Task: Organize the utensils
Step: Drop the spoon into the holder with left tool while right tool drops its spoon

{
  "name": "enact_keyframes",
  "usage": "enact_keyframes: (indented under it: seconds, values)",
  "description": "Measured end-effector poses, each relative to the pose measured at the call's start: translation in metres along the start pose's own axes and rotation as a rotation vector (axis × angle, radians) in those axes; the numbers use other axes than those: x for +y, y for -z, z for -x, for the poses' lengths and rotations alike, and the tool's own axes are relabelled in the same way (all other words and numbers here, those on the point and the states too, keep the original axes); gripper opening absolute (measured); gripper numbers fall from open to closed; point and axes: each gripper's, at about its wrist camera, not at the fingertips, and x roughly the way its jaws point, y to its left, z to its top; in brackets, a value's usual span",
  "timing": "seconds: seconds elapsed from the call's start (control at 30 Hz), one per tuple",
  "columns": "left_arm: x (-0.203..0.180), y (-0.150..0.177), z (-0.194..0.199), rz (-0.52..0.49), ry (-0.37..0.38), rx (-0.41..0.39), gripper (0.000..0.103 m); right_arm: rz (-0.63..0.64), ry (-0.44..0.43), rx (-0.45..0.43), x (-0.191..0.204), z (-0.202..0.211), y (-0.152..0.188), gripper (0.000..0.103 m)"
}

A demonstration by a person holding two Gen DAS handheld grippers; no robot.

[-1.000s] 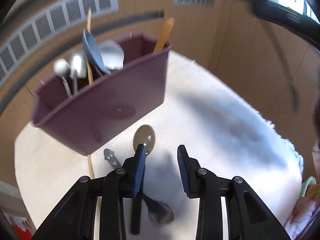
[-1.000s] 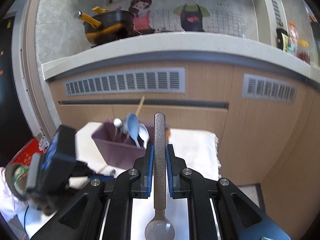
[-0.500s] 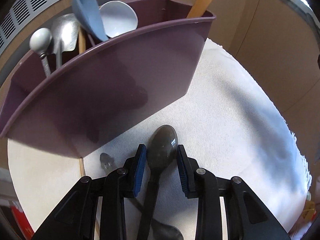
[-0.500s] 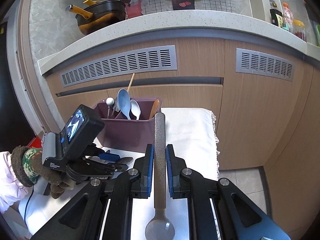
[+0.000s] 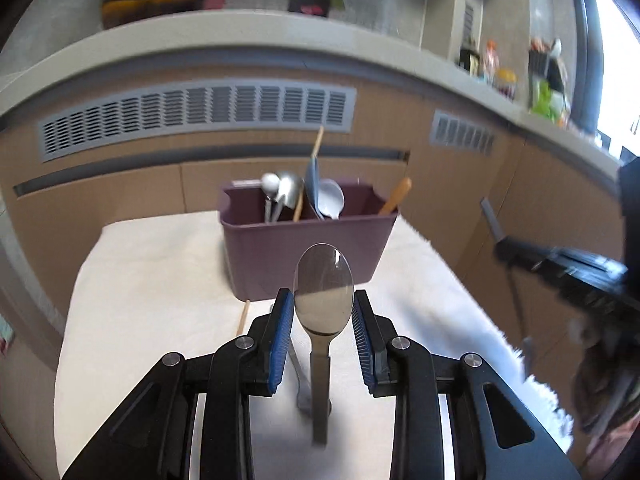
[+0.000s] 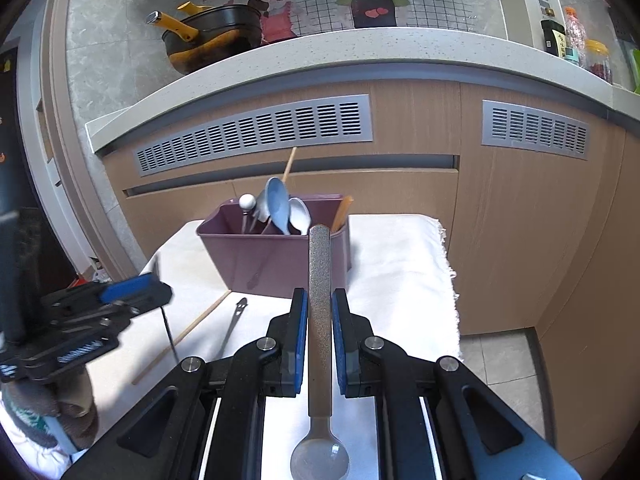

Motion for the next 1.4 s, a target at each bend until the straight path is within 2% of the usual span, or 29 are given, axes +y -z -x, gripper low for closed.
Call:
enact_keyframes:
  seconds: [0.13,0.23,0.4,0.5,0.6,0.67,0.77,1.0,1.27,1.4]
  values:
    - [0.007,-0.007,0.028,0.014,-0.006,-0.060,0.030,0.015,-0.013,-0.033,0.014,0.008,-0.008,0.012]
    - [0.008,-0.030,0.044,0.000,0.007,-0.119,0.030,0.060,-0.005,-0.100,0.027,0.019,-0.031,0.012]
    - [-0.002,-0.103,0.068,-0.076,-0.003,-0.276,0.030,0.136,0.007,-0.311,0.049,0.042,-0.105,0.012]
    - [0.000,-0.146,0.075,-0.082,0.005,-0.349,0.030,0.146,0.024,-0.417,0.055,0.042,-0.144,0.012]
    - [0.006,-0.176,0.070,-0.085,-0.006,-0.392,0.030,0.134,0.025,-0.468,0.054,0.026,-0.166,0.012]
    - [0.010,-0.188,0.061,-0.082,-0.004,-0.391,0.030,0.125,0.021,-0.470,0.052,0.010,-0.173,0.012]
    - [0.021,-0.192,0.039,-0.079,-0.011,-0.366,0.030,0.099,0.012,-0.426,0.044,-0.028,-0.176,0.012]
    - [0.049,-0.176,-0.028,-0.025,-0.006,-0.257,0.031,0.084,0.013,-0.333,0.030,-0.097,-0.150,0.012]
    - [0.065,-0.151,-0.081,0.002,-0.004,-0.157,0.031,0.056,0.028,-0.250,0.016,-0.148,-0.132,0.012]
    - [0.068,-0.142,-0.097,0.012,0.000,-0.114,0.031,0.039,-0.002,-0.208,0.010,-0.158,-0.123,0.013]
